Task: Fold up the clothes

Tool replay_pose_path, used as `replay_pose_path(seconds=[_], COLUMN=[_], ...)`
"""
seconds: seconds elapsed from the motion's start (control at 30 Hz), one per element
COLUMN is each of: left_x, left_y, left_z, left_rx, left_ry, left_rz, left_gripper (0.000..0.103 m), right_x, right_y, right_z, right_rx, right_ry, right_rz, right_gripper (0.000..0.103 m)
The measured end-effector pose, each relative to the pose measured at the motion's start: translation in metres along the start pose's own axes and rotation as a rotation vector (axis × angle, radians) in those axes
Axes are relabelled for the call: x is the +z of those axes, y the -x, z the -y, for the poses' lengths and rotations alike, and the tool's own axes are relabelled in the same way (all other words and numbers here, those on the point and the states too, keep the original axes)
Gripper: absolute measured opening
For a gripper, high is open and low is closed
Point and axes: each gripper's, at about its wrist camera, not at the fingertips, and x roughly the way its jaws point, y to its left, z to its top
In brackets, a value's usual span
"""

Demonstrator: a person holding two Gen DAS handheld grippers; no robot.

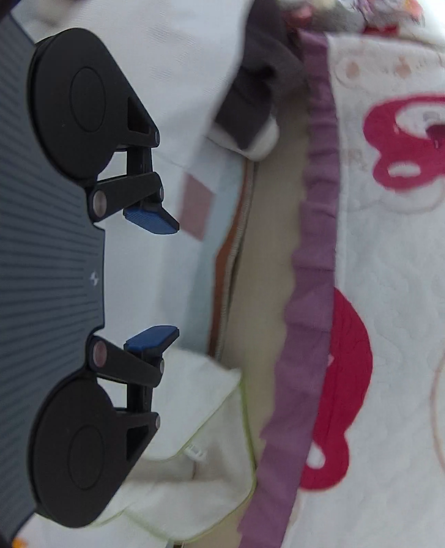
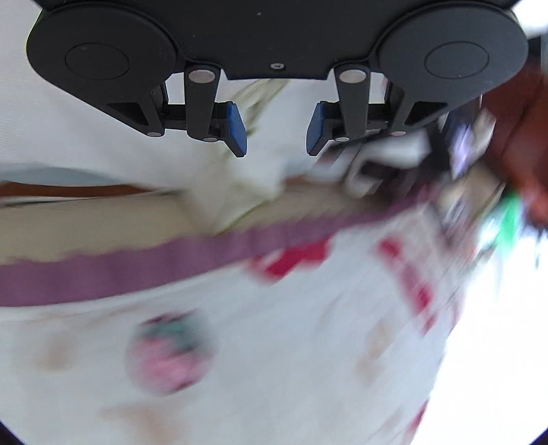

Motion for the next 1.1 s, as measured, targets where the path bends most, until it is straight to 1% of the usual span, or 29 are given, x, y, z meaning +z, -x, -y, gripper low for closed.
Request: replay_pose_path(seconds=[0.03, 0.07, 0.13, 0.17, 0.2, 0.23, 0.27, 0.33, 0.37, 0.47, 0.57, 0.7, 0.77, 0.8, 0.83, 0.9, 0.97, 1.03, 1.07, 1.1], left_x=[0.005, 0.009, 0.012, 0.011, 0.007, 0.002, -0.005, -0.022, -0.029, -0.042, -0.05, -0.063, -0.058, -0.051, -0.044, -0.031, -0.017, -0.004, 0.001, 0.002], left_y=[-0.008, -0.018, -0.041, -0.05, -0.054, -0.052, -0.047, -0.036, -0.03, -0.017, -0.005, 0.01, 0.007, 0.003, -0.001, -0.009, -0.016, -0.024, -0.028, -0.033], left_z=[-0.005, -0.009, -0.016, -0.019, -0.022, -0.023, -0.023, -0.023, -0.024, -0.031, -0.033, -0.019, -0.015, -0.015, -0.014, -0.014, -0.014, -0.013, -0.013, -0.015], left_rx=[-0.03, -0.062, -0.124, -0.152, -0.185, -0.216, -0.236, -0.266, -0.28, -0.311, -0.316, -0.287, -0.276, -0.276, -0.277, -0.278, -0.279, -0.281, -0.27, -0.241], left_ry=[-0.017, -0.034, -0.066, -0.08, -0.101, -0.14, -0.182, -0.242, -0.255, -0.199, -0.15, -0.211, -0.217, -0.204, -0.19, -0.163, -0.136, -0.11, -0.101, -0.1], left_rz=[0.012, 0.003, -0.094, -0.146, -0.175, -0.174, -0.157, -0.139, -0.131, -0.123, -0.132, -0.136, -0.136, -0.13, -0.124, -0.113, -0.101, -0.09, -0.093, -0.112], left_gripper=[0.061, 0.064, 0.064, 0.061, 0.055, 0.011, 0.0, 0.0, 0.0, 0.0, 0.0, 0.0, 0.0, 0.001, 0.004, 0.005, 0.016, 0.02, 0.021, 0.021], right_x=[-0.006, -0.013, -0.021, -0.024, -0.028, -0.028, -0.028, -0.031, -0.033, -0.039, -0.043, -0.043, -0.043, -0.044, -0.044, -0.043, -0.043, -0.042, -0.041, -0.04], right_y=[-0.008, -0.015, -0.022, -0.026, -0.029, -0.031, -0.03, -0.025, -0.023, -0.027, -0.03, -0.032, -0.037, -0.037, -0.038, -0.037, -0.037, -0.036, -0.034, -0.032], right_z=[-0.003, -0.003, 0.004, 0.008, 0.012, 0.016, 0.022, 0.037, 0.043, 0.052, 0.056, 0.057, 0.057, 0.058, 0.059, 0.061, 0.061, 0.058, 0.056, 0.052], right_rx=[0.012, 0.013, 0.016, 0.017, 0.018, 0.001, -0.021, -0.044, -0.048, -0.089, -0.111, -0.113, -0.122, -0.123, -0.122, -0.118, -0.116, -0.105, -0.097, -0.082], right_ry=[0.015, 0.014, -0.008, -0.021, -0.033, -0.035, -0.047, -0.098, -0.12, -0.14, -0.157, -0.158, -0.15, -0.151, -0.155, -0.162, -0.157, -0.138, -0.122, -0.107], right_rz=[-0.026, -0.051, -0.085, -0.1, -0.115, -0.125, -0.129, -0.133, -0.137, -0.16, -0.174, -0.182, -0.187, -0.187, -0.186, -0.185, -0.181, -0.172, -0.16, -0.149], right_gripper=[0.044, 0.044, 0.044, 0.044, 0.044, 0.044, 0.044, 0.044, 0.044, 0.044, 0.044, 0.044, 0.044, 0.044, 0.044, 0.044, 0.044, 0.044, 0.044, 0.044])
